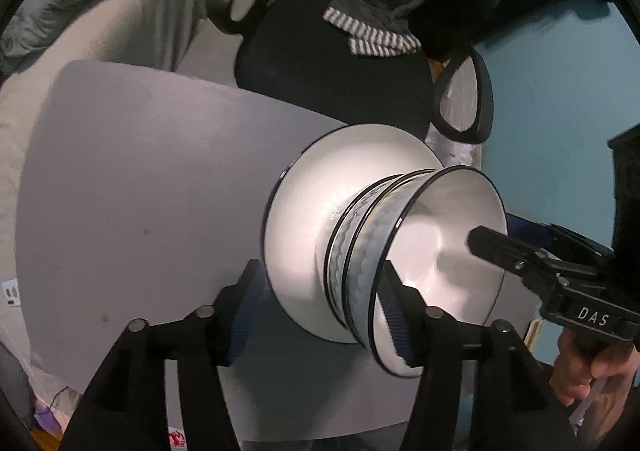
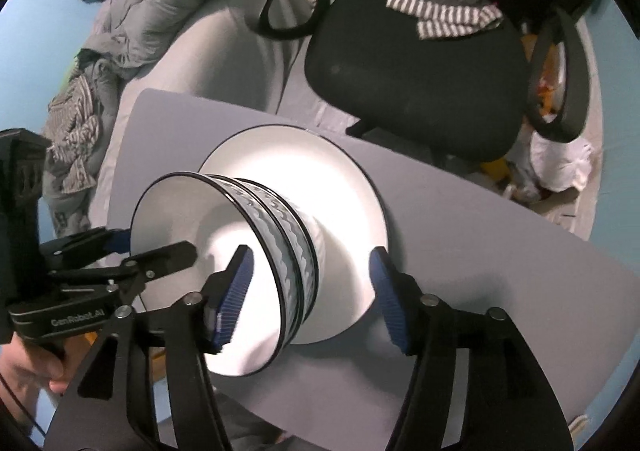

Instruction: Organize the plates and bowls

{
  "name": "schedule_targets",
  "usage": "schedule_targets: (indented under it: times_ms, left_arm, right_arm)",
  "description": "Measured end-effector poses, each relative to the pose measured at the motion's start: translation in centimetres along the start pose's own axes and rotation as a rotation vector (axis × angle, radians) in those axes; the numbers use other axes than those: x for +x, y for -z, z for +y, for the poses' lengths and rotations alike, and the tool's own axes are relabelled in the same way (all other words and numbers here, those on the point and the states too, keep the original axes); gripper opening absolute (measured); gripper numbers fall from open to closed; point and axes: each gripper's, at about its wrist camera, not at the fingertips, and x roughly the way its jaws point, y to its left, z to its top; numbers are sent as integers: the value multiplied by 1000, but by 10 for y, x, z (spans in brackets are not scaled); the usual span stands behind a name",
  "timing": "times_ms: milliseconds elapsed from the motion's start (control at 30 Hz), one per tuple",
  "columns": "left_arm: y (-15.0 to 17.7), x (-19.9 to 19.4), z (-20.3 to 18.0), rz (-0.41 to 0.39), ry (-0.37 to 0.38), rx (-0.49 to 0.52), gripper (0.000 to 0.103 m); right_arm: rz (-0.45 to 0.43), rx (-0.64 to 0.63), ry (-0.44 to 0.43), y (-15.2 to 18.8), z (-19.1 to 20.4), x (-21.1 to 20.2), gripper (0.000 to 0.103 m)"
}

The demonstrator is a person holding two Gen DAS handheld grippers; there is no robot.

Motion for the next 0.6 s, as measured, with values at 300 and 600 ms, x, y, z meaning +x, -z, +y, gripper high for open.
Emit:
schedule_targets:
  times_ms: [300,600]
  left_arm:
    - [23,-68,-18,-212,-82,65,80]
    - [51,-125,-43,-355,-85,112,82]
  right_arm:
    - [-149,-28,149,19,14,-54,65]
    - [-278,-47,230,43,36,-109,66]
